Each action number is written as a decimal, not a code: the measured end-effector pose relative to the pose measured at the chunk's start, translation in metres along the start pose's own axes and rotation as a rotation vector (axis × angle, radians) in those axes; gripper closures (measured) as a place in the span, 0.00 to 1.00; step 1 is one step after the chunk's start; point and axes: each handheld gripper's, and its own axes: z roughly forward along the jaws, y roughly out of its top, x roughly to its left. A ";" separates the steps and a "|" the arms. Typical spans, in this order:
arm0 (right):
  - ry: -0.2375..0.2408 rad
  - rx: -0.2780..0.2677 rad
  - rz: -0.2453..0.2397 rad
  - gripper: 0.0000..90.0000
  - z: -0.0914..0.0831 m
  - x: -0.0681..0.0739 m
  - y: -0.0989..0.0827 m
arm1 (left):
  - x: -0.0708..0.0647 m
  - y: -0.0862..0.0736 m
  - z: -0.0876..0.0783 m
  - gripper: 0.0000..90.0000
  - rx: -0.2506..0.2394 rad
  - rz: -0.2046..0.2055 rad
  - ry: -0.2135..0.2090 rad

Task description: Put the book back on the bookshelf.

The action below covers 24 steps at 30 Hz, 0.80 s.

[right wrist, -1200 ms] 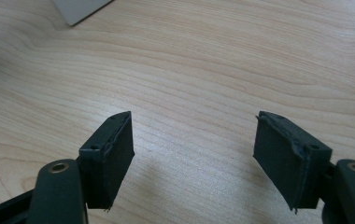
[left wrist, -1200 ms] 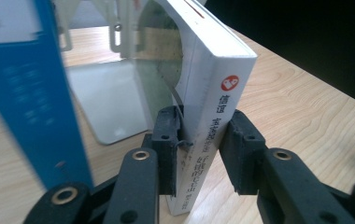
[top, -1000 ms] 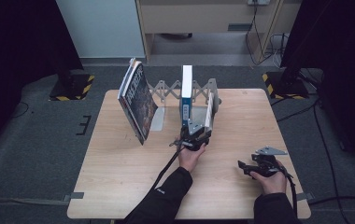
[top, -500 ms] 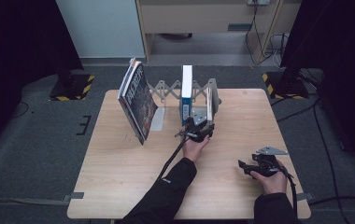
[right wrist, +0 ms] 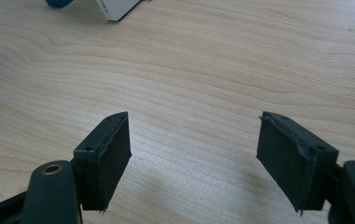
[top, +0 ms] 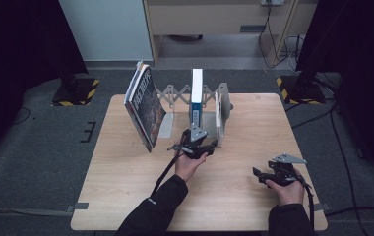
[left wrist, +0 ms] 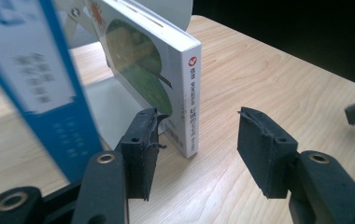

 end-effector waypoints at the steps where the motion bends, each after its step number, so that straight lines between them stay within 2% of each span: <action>1: -0.003 0.000 -0.002 0.29 0.000 0.000 0.000 | 0.002 0.001 0.001 0.53 0.005 0.011 0.015; 3: -0.001 0.006 -0.013 0.29 0.000 0.000 -0.001 | 0.006 0.003 0.008 0.54 0.006 0.007 0.016; 4: -0.001 0.005 -0.011 0.29 0.000 0.000 -0.001 | 0.005 0.004 0.015 0.55 0.022 0.006 0.017; 7: -0.001 0.001 -0.016 0.29 -0.001 0.000 -0.001 | -0.001 0.002 0.030 0.56 0.013 -0.009 0.001; 10: 0.001 -0.002 -0.010 0.29 -0.001 -0.001 -0.001 | -0.001 -0.001 0.037 0.56 0.028 -0.027 0.000; 15: 0.006 -0.009 -0.007 0.29 -0.001 -0.001 -0.001 | 0.003 -0.003 0.031 0.56 0.015 -0.033 0.017; 19: 0.002 -0.005 -0.014 0.29 -0.001 -0.001 -0.001 | 0.000 -0.002 0.023 0.56 -0.008 -0.047 0.006; 21: 0.000 -0.005 -0.015 0.29 -0.001 -0.001 -0.001 | -0.001 -0.004 0.019 0.55 -0.005 -0.055 0.028; 23: 0.000 -0.009 -0.011 0.29 -0.002 -0.001 0.000 | 0.000 -0.008 0.017 0.55 -0.013 -0.100 0.028; 24: 0.000 -0.011 -0.010 0.29 -0.002 -0.001 0.000 | 0.000 -0.010 0.016 0.54 -0.008 -0.108 0.027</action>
